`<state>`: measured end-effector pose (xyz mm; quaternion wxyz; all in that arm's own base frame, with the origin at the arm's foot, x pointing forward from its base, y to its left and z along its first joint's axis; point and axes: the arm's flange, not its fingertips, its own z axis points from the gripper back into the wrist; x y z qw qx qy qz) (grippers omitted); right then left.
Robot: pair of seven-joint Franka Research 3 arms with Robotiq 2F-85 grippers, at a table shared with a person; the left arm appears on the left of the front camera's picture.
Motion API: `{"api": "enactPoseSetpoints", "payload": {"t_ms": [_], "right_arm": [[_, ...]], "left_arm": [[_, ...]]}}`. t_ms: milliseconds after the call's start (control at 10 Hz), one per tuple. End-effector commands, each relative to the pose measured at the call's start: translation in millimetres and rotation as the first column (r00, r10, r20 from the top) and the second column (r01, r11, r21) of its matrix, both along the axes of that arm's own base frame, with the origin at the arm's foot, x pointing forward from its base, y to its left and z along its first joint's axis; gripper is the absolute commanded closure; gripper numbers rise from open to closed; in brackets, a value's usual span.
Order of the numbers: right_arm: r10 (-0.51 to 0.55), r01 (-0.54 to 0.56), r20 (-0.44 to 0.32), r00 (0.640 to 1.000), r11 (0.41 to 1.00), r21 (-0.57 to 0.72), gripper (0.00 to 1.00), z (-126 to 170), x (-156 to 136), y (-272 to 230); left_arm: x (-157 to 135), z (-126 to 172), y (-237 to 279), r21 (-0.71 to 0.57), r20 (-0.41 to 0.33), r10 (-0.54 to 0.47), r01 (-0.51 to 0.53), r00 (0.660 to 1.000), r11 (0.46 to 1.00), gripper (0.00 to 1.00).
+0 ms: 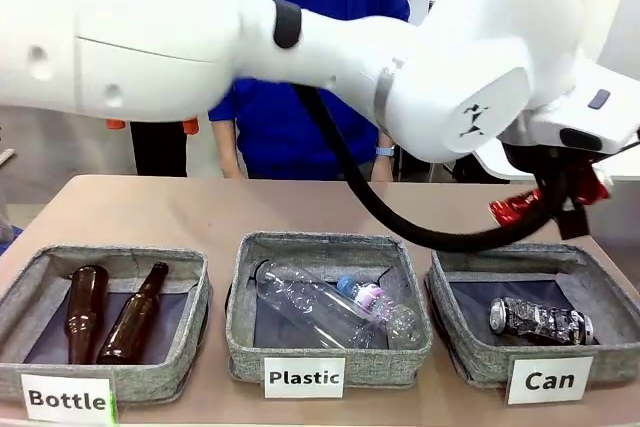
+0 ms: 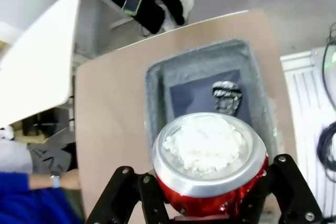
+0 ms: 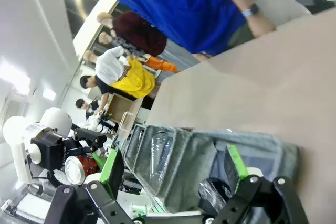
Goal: Sort the can waste into the basket.
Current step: Pick up the can waste from the table and place it in the right Fabric basket.
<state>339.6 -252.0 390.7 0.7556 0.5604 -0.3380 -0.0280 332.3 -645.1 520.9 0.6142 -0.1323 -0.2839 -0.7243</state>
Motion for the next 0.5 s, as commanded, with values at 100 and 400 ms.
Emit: {"api": "enactPoseSetpoints", "payload": {"t_ms": [100, 400], "right_arm": [[-0.101, 0.098, -0.102, 0.990, 0.995, -0.029, 0.00, 2, -45, -33], [-0.108, 0.100, -0.173, 0.979, 0.993, -0.059, 0.00, -10, -87, -41]], "left_arm": [[19, -16, -20, -0.011, -0.108, 0.018, -0.019, 0.994, 1.000, 1.00], [33, -38, -31, -0.002, -0.107, 0.043, -0.043, 0.993, 0.999, 1.00]]}}
